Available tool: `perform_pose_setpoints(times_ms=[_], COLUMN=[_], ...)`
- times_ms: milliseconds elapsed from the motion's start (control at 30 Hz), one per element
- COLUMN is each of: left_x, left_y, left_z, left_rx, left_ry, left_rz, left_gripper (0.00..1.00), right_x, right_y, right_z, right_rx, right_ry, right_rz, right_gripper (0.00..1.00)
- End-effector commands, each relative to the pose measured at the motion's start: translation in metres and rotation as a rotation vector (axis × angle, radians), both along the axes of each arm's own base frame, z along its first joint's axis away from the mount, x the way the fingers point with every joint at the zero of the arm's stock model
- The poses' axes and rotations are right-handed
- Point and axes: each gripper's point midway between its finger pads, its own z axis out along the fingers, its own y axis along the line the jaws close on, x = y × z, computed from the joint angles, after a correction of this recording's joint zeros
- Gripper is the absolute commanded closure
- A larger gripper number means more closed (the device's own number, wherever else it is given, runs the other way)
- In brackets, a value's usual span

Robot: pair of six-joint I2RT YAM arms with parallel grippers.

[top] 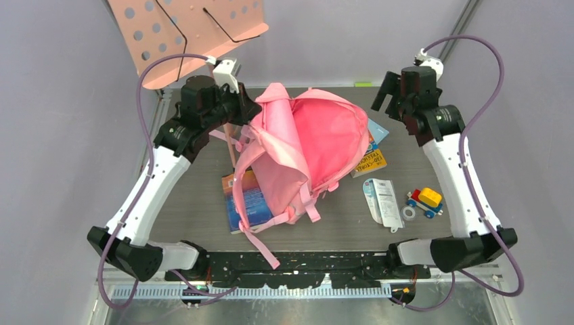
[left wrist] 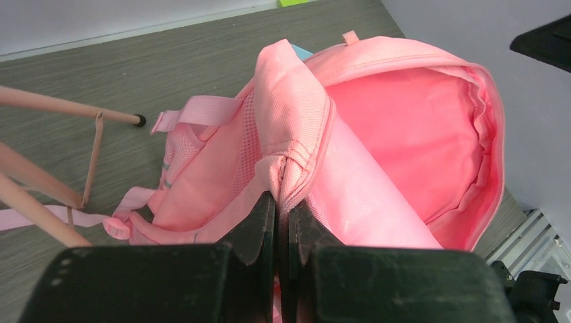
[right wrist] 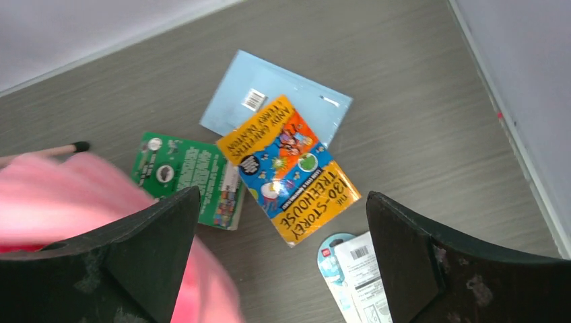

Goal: Pack the student bag
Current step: Unzip the student bag at the center of the board.

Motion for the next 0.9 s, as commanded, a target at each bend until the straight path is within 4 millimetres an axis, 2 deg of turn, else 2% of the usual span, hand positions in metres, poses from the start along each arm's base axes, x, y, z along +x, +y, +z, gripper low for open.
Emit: perform_pose_setpoints(times_ms=[0,33,67,133,267,333,467,667,867], left_x=[-0.013,-0.015,-0.016,-0.019,-0.020,-0.022,-0.021,-0.022,-0.025], left_y=[0.015,0.016,0.017,0.018,0.019,0.019,0.023,0.026,0.028], left_z=[-0.007,-0.007,-0.006,-0.009,-0.010,-0.010,-0.011,-0.008,-0.003], left_rx=[0.034,0.031,0.027,0.020,0.022,0.020,0.024,0.022,0.027], left_ry=[-0.018,-0.022,-0.026,-0.028,-0.032,-0.039,-0.060,-0.075,-0.105], left_rz=[0.028,0.032,0.034,0.035,0.036,0.029,0.052,0.062,0.059], left_gripper=[1.00,1.00,1.00,1.00,1.00,1.00,1.00,1.00,1.00], right_x=[0.017,0.023,0.026,0.027,0.024,0.020,0.020,0.030,0.040], right_y=[-0.041,-0.046,-0.053,-0.058,-0.045,-0.036,-0.010,0.031,0.049], right_z=[-0.040,-0.060,-0.069,-0.111,-0.183,-0.208,-0.239,-0.259,-0.277], right_rx=[0.142,0.151,0.146,0.122,0.134,0.067,-0.027,-0.039,-0.116], right_ry=[0.108,0.141,0.154,0.251,0.423,0.472,0.523,0.500,0.533], right_rz=[-0.056,-0.076,-0.098,-0.112,-0.061,-0.034,0.063,0.207,0.280], right_gripper=[0.00,0.00,0.00,0.00,0.00,0.00,0.00,0.00,0.00])
